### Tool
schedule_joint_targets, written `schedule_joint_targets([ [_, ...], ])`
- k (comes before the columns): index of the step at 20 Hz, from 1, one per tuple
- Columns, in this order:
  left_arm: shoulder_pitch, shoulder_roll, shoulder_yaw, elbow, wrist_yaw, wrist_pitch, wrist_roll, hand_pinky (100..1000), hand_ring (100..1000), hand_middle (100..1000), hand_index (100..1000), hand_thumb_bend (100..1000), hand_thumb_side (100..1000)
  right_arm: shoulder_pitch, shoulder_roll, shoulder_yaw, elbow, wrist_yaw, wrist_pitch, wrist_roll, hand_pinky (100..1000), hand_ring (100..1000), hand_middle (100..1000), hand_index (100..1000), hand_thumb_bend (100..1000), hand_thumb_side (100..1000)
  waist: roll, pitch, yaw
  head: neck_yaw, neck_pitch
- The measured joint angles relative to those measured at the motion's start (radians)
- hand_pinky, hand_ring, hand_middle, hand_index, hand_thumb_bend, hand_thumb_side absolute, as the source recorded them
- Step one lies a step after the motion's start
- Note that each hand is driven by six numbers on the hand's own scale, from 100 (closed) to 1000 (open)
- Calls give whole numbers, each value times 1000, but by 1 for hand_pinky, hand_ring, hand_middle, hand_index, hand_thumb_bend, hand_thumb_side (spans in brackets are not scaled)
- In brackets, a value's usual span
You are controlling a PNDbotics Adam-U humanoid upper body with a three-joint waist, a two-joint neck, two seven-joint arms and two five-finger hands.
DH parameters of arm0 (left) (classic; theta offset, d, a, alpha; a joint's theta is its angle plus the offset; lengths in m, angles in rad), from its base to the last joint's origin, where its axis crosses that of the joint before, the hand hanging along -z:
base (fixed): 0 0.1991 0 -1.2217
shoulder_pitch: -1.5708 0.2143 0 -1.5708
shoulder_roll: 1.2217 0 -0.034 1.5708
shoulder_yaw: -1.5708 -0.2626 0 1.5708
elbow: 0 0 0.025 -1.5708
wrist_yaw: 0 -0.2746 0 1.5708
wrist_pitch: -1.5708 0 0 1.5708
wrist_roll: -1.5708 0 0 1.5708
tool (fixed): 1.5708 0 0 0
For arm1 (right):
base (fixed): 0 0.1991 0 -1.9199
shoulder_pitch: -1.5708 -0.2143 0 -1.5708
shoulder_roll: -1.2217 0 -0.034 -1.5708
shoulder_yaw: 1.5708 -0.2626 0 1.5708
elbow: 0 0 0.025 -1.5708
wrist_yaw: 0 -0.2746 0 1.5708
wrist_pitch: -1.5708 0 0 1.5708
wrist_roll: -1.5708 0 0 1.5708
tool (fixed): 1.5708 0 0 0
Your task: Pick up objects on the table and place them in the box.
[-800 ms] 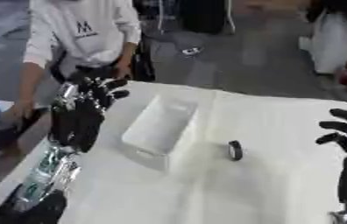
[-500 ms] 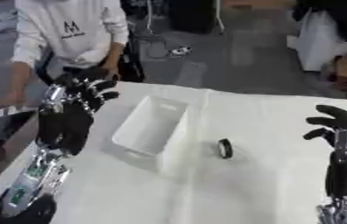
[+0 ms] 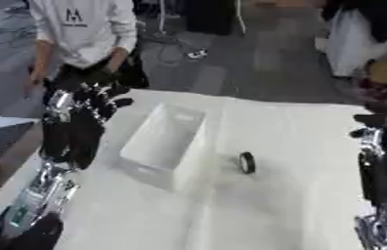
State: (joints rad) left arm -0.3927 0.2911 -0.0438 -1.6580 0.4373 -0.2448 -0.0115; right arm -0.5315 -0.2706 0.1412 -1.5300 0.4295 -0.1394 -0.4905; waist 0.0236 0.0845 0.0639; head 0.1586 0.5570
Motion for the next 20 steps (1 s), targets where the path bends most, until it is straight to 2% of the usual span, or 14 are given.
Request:
schedule_joint_targets([
  [4,-2,0,0,0,0,-1,-1,759,744,814,866,325,908,-42,13,0,51,154,65,36,586,634,691,757,250,715,2,-2,0,0,0],
  [9,-6,1,0,0,0,-1,-1,759,744,815,866,324,905,-73,28,0,125,287,117,72,615,644,702,772,296,709,2,-5,-4,1,0],
  [10,-6,1,0,0,0,-1,-1,759,744,815,866,324,904,-79,30,-1,142,310,127,80,620,643,703,772,328,705,2,-6,-4,2,0],
  [11,-6,3,-1,0,0,-1,-1,759,744,815,866,324,904,-86,35,-4,159,333,137,88,633,651,712,777,354,671,2,-7,-4,2,0],
  [12,-6,5,-1,0,0,-1,-1,759,744,815,866,324,904,-95,38,-6,175,356,146,96,635,650,714,779,359,693,2,-8,-4,2,0],
  [15,-6,8,-1,0,0,-1,-1,759,744,815,866,324,902,-106,48,-9,223,411,171,124,646,647,703,782,372,678,2,-14,0,2,0],
  [20,-6,8,-1,0,2,-1,-1,759,744,815,866,325,902,-113,53,-13,288,461,196,170,674,659,709,790,371,703,2,-21,2,2,0],
])
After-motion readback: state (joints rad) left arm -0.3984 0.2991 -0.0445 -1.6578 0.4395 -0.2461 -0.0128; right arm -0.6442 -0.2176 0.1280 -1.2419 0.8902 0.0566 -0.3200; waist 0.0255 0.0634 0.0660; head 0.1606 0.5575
